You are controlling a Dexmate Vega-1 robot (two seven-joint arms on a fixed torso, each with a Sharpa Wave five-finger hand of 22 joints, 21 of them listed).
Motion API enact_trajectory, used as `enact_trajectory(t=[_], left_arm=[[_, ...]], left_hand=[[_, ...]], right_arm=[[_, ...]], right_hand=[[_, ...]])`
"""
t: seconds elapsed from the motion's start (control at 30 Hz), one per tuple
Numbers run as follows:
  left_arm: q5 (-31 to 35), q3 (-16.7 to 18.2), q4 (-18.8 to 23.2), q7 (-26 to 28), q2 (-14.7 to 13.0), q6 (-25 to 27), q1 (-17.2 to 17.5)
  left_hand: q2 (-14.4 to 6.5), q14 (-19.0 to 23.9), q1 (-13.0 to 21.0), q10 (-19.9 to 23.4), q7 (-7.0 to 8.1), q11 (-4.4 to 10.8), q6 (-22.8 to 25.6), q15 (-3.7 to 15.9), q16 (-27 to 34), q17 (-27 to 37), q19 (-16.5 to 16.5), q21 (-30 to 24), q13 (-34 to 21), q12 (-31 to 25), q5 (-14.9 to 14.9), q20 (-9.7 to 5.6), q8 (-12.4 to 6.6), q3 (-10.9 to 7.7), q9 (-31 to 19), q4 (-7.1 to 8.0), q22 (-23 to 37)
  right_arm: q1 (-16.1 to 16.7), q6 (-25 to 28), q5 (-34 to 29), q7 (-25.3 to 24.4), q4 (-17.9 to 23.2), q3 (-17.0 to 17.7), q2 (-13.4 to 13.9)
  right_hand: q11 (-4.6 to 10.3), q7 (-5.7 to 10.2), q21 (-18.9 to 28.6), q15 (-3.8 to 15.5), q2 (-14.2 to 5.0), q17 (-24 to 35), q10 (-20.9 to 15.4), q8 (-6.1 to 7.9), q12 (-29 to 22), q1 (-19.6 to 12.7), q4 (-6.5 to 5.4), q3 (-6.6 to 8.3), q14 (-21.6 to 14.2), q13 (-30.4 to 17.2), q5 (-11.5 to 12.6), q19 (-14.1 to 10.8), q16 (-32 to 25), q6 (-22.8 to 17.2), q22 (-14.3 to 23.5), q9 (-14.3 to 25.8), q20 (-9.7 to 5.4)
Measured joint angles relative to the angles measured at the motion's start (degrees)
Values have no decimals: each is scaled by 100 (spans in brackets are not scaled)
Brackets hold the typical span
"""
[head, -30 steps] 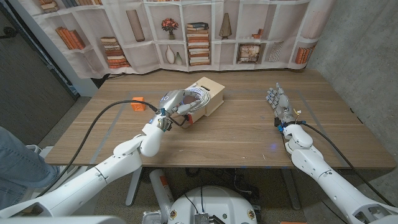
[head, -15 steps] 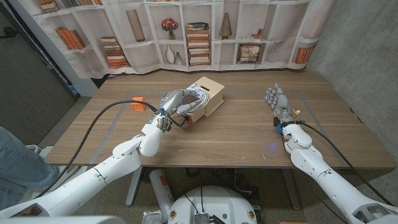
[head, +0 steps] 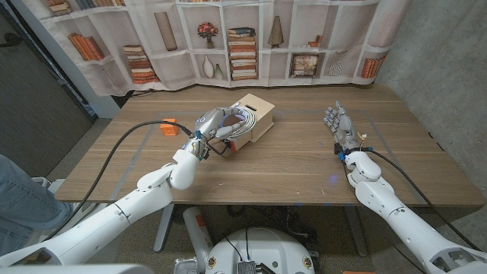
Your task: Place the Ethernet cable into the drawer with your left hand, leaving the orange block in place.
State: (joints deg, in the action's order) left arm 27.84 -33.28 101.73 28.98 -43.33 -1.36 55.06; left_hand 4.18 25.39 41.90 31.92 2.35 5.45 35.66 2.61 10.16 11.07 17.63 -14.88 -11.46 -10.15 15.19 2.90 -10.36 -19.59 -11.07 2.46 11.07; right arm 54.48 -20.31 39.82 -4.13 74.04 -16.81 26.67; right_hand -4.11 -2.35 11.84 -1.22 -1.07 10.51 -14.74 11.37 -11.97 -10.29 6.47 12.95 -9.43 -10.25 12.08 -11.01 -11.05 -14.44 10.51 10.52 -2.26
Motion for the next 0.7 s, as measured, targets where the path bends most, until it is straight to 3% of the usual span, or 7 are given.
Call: enact_trajectory(t=[0.7], left_arm=[[-82,189,525,-59,-139,111,224]], left_hand=[[-20,-256,-80,-199,11,-2,-128,-2,0,-1,-174,72,0,0,60,-10,-3,23,1,23,-1]], right_arm=[[17,-59,5,18,-11,13,-10]], right_hand=[[0,0,0,0,0,0,0,0,0,0,17,-17,0,0,0,0,0,0,0,0,0]])
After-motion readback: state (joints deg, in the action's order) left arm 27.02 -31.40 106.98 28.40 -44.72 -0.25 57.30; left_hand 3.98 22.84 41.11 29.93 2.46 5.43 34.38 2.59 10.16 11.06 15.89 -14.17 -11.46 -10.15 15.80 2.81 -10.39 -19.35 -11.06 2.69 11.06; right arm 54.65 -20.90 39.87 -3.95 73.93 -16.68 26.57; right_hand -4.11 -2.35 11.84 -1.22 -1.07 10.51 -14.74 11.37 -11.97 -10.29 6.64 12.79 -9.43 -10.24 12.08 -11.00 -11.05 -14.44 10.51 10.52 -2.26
